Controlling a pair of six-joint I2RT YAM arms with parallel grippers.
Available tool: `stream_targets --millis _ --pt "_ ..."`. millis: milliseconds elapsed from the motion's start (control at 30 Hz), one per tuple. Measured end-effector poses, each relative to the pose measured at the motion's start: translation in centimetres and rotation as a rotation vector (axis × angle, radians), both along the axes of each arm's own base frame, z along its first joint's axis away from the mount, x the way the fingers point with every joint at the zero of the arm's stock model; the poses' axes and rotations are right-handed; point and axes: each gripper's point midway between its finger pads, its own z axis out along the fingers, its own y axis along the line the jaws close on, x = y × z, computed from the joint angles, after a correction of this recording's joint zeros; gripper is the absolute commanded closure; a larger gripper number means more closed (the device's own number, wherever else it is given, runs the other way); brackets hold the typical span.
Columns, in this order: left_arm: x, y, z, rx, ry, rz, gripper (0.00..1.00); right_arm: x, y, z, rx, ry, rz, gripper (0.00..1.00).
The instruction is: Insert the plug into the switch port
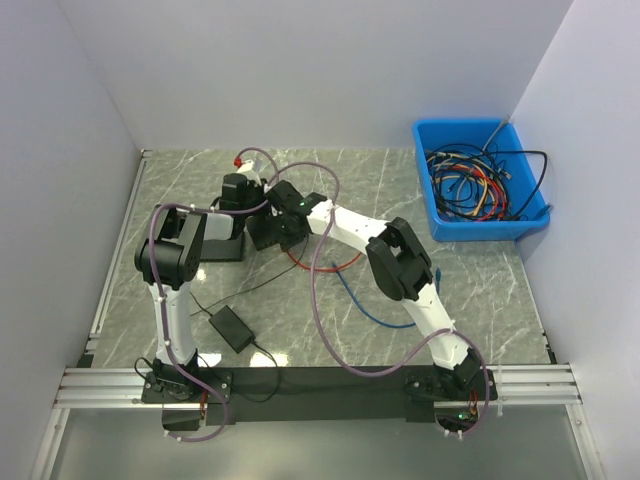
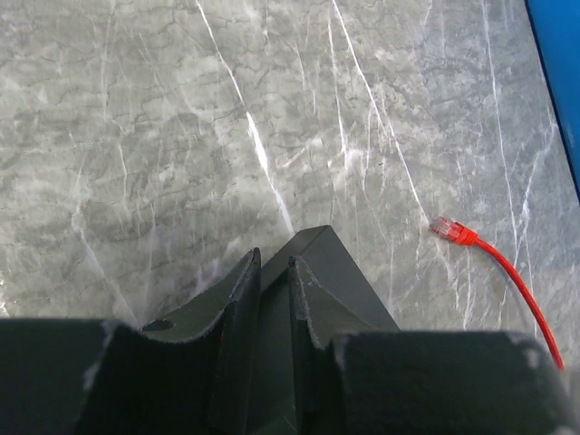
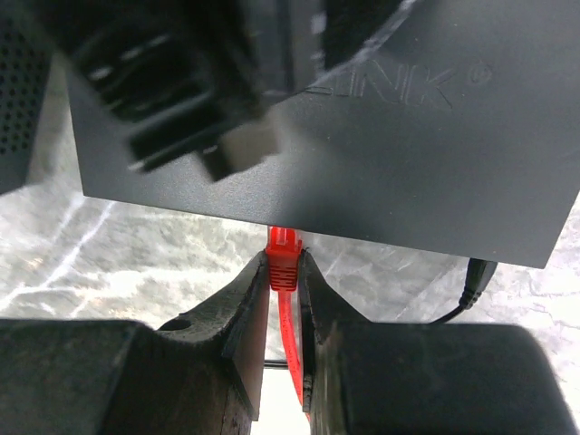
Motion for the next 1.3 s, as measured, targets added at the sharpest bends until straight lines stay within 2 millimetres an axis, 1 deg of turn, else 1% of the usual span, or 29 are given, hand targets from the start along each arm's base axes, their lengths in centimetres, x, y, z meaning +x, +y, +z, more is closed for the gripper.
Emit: stream_targets --millis 167,300,367,433,533,633,700,867,900,933,967,1067,1200,1233,1300 --pt "0.1 0.0 0.1 0.001 -0.009 -0.002 0.76 0.4 0.0 0.1 0.044 0.036 -0.040 1.00" --pt "0.4 -0.1 0.6 -0.002 -0.031 -0.003 0.76 1.6 0.2 0.2 0.066 0.050 -0.086 1.00" --pt "0.2 -0.3 0.6 -0.012 -0.026 -0.018 0.76 3.2 0.1 0.3 0.081 0.027 -0.124 1.00" --pt "0.0 -0.5 0.6 -0.026 -0.013 -0.029 0.76 4.9 -0.3 0.4 0.091 0.011 -0.169 1.00" --pt "-0.6 -1.4 0.6 -0.043 0.000 -0.062 0.76 7.5 -1.0 0.4 0.113 -0.018 -0.231 1.00" --pt "-1.0 -1.8 0.6 -0.051 0.004 -0.084 0.75 9.0 -1.8 0.4 0.127 -0.034 -0.268 1.00" --pt "-1.1 -1.9 0.6 -0.054 0.005 -0.091 0.75 9.3 -2.1 0.4 0.129 -0.036 -0.277 1.00" --pt "-1.0 -1.9 0.6 -0.054 0.004 -0.089 0.69 9.4 -2.1 0.4 0.127 -0.039 -0.280 1.00" --pt "-1.0 -1.8 0.7 -0.055 0.000 -0.087 0.67 9.4 -2.1 0.4 0.127 -0.039 -0.280 1.00" --pt "-1.1 -1.7 0.8 -0.056 -0.007 -0.083 0.62 9.4 -2.1 0.4 0.127 -0.039 -0.280 0.99" --pt "-1.3 -1.5 0.9 -0.053 -0.013 -0.073 0.61 9.4 -2.1 0.4 0.127 -0.039 -0.280 1.00" --pt "-3.0 -0.3 1.4 -0.048 0.004 -0.030 0.57 9.4 -2.1 0.4 0.130 -0.041 -0.282 0.99" --pt "-6.5 0.5 1.1 -0.038 0.065 0.002 0.55 10.5 -2.2 0.6 0.143 -0.072 -0.305 0.98" --pt "-7.1 0.6 1.3 -0.038 0.070 0.012 0.55 10.7 -2.3 0.6 0.145 -0.076 -0.310 0.96" --pt "-7.8 1.0 2.1 -0.038 0.067 0.035 0.55 11.2 -2.6 0.6 0.151 -0.080 -0.324 0.95"
